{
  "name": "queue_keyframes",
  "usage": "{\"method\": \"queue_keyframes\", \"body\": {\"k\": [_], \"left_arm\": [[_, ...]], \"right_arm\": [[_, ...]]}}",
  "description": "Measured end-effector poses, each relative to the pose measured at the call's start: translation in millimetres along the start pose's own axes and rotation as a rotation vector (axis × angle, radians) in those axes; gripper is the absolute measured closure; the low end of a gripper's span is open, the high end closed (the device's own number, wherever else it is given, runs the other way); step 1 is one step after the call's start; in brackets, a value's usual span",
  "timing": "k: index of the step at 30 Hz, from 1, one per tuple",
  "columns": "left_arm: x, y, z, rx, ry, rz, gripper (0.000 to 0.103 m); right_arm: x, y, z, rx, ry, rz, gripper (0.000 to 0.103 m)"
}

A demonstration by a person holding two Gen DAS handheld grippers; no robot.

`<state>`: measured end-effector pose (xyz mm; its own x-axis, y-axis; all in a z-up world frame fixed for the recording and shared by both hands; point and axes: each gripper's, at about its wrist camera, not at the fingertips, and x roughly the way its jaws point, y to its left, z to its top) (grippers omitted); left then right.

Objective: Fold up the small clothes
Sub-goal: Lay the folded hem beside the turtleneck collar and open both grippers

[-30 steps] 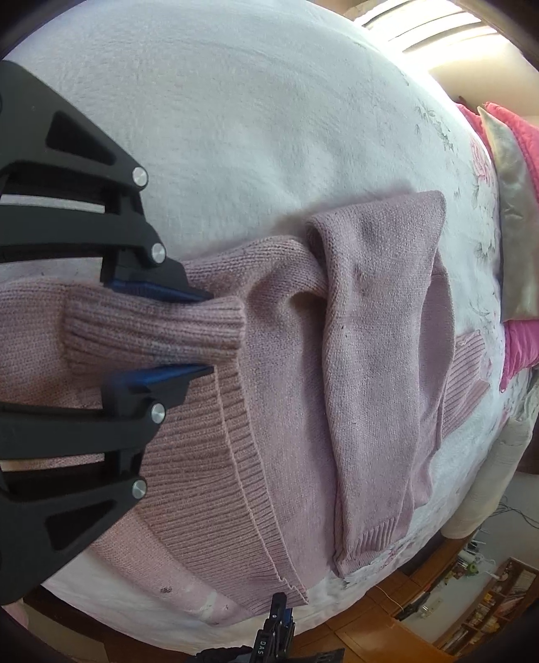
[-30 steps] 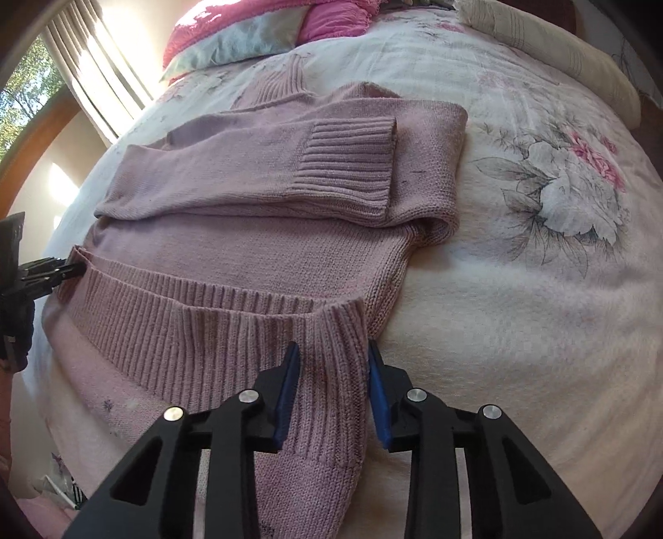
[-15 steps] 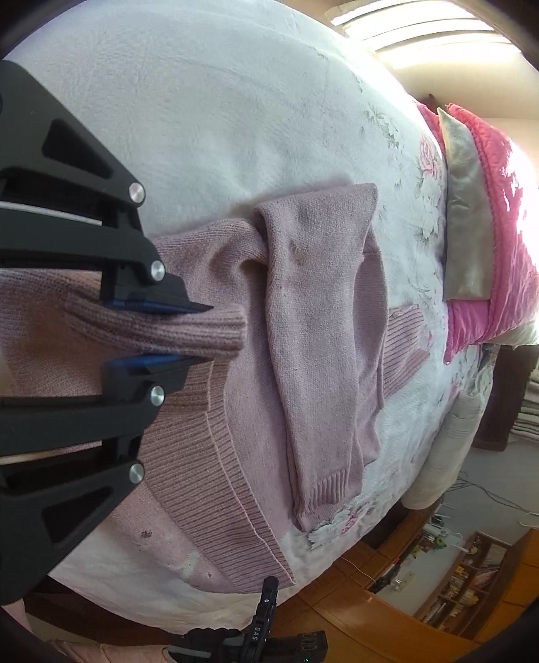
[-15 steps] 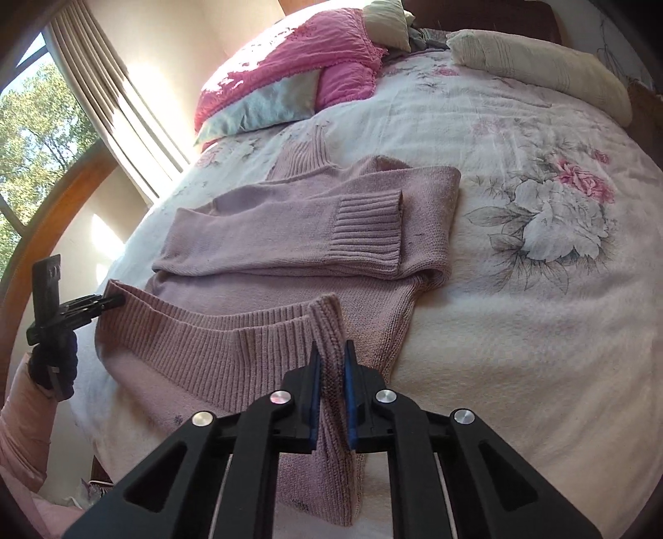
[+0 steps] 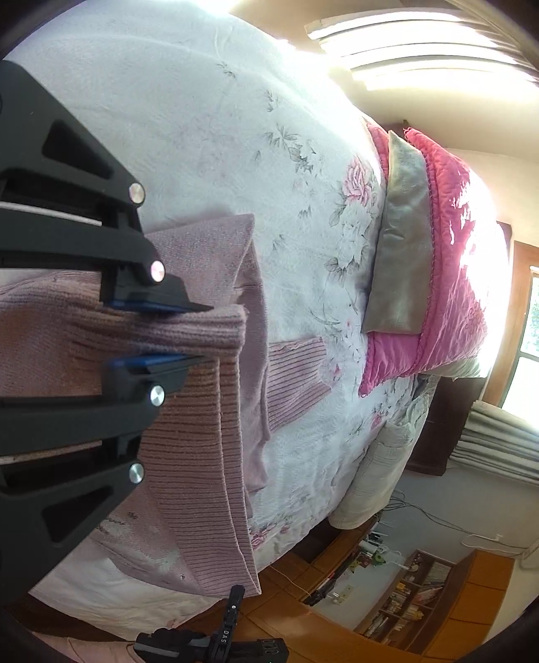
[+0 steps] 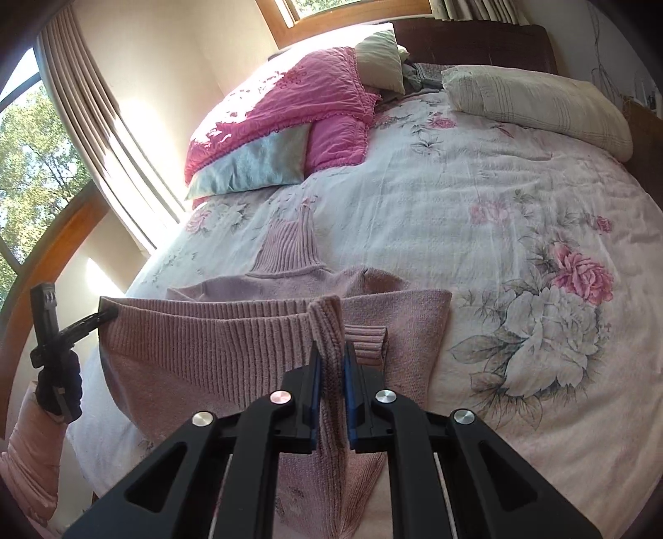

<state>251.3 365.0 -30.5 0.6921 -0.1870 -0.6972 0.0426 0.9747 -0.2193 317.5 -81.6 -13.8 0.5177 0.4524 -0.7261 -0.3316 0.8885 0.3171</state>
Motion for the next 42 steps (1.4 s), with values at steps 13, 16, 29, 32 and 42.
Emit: {"method": "queue_keyframes", "body": {"k": [13,16,29,32,42], "left_arm": [[113.7,27.2,59.3,-0.061,0.056,0.053,0.089],[144.1,33.7,54.6,-0.059,0.102,0.086,0.089],[194.3,62.9,30.4,-0.137,0.214,0.115,0.082],[182.9,67.0,38.0,-0.170,0.210,0.122,0.075],[124.2,13.2,55.2,-0.064,0.074,0.053,0.073]], "right_arm": [[102.7,-49.8,65.5,0.111,0.089,-0.085,0.094],[128.2,-61.8,64.5,0.133,0.127,-0.098,0.094],[184.6,-88.9,44.6,0.196,0.222,-0.155,0.091],[172.8,-85.4,50.0,0.192,0.213,-0.167,0.081],[119.1,-16.7,52.8,0.002,0.197,-0.078,0.071]]}}
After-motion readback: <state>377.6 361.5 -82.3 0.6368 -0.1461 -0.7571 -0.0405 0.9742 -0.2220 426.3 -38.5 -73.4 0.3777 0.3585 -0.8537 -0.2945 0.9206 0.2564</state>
